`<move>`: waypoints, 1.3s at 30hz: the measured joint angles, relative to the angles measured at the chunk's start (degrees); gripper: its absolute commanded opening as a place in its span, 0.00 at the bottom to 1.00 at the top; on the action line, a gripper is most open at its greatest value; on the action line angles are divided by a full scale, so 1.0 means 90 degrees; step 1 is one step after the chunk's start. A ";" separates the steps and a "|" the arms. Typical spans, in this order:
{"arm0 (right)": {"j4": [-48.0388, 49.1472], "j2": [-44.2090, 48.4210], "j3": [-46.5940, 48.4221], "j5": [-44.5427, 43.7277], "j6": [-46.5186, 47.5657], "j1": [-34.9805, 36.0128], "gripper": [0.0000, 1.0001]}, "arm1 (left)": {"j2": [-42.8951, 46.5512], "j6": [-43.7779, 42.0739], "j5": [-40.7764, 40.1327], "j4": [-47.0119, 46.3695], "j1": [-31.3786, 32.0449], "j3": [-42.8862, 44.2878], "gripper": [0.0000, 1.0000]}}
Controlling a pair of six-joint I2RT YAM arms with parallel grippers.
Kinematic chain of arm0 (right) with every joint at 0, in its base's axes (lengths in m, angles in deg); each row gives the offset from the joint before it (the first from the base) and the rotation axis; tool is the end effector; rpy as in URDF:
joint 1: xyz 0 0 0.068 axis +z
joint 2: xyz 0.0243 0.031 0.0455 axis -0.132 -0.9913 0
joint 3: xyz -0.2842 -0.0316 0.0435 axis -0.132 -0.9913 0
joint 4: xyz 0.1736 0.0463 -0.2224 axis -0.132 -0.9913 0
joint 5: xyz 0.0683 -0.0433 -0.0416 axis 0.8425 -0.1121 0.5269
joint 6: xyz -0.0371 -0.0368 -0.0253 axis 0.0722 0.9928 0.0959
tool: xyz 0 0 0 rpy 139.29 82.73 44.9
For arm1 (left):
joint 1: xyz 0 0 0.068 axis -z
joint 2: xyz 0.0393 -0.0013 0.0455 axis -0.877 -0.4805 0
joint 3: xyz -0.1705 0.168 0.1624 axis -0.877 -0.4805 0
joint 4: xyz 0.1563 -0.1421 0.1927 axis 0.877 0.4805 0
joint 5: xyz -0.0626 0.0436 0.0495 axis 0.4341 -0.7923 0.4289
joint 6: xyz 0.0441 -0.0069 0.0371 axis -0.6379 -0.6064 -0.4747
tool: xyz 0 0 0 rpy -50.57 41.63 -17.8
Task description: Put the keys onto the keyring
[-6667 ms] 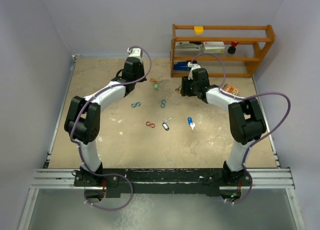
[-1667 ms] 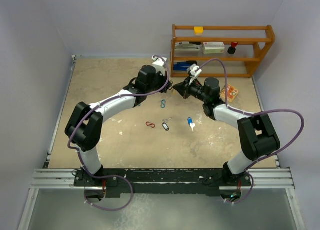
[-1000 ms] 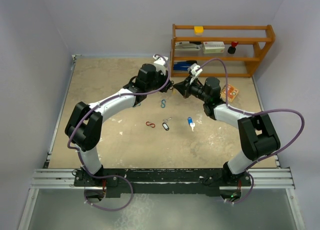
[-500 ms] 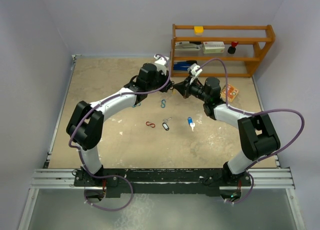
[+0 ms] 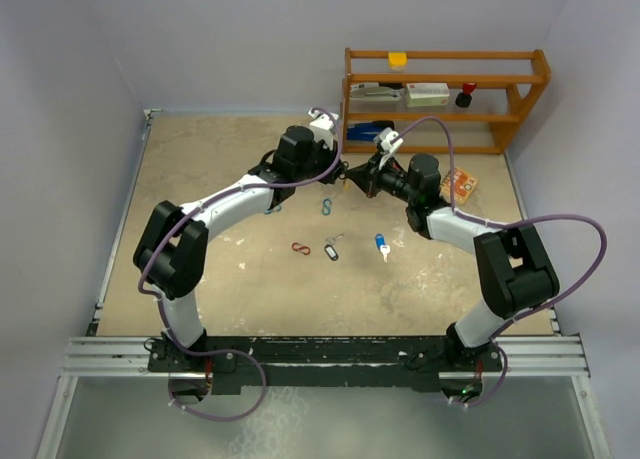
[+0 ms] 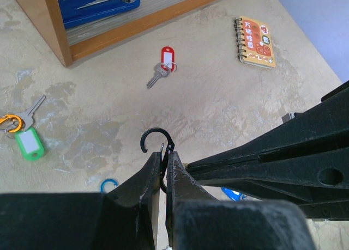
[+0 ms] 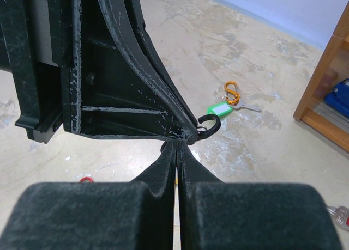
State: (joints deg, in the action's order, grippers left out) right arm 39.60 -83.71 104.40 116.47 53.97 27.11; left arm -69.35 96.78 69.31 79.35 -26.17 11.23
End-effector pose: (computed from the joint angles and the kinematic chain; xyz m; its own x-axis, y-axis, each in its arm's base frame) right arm 0.3464 0.1469 0.2487 -0.0878 0.1054 -0.9906 -0.7886 0.6002 0.1337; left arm 0.3771 -0.2750 0.2743 -0.5177 -0.0189 -0.8553 0.5741 0.7335 -0.3637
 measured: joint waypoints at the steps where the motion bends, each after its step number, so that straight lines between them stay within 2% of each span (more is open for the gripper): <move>1: -0.0002 0.0000 0.0000 0.0002 0.0000 0.0000 0.00 | -0.0002 0.0002 -0.0015 0.0002 0.0000 0.0000 0.00; 24: -0.0029 0.0000 0.0002 0.0056 0.0007 0.0044 0.00 | -0.0138 0.0520 -0.0614 -0.0007 0.0019 0.0175 0.00; 32: -0.0119 0.0000 0.0005 -0.0107 0.0027 0.0046 0.00 | -0.0265 0.0721 -0.0685 -0.0002 0.0036 0.0272 0.27; 39: -0.0199 0.0000 0.0007 -0.0104 0.0024 0.0083 0.00 | -0.0265 0.0770 -0.0933 -0.0005 -0.0005 0.0282 0.39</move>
State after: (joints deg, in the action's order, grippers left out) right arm 37.81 -83.71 104.47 115.53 54.19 27.85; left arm -71.73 103.71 60.91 79.30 -26.21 13.77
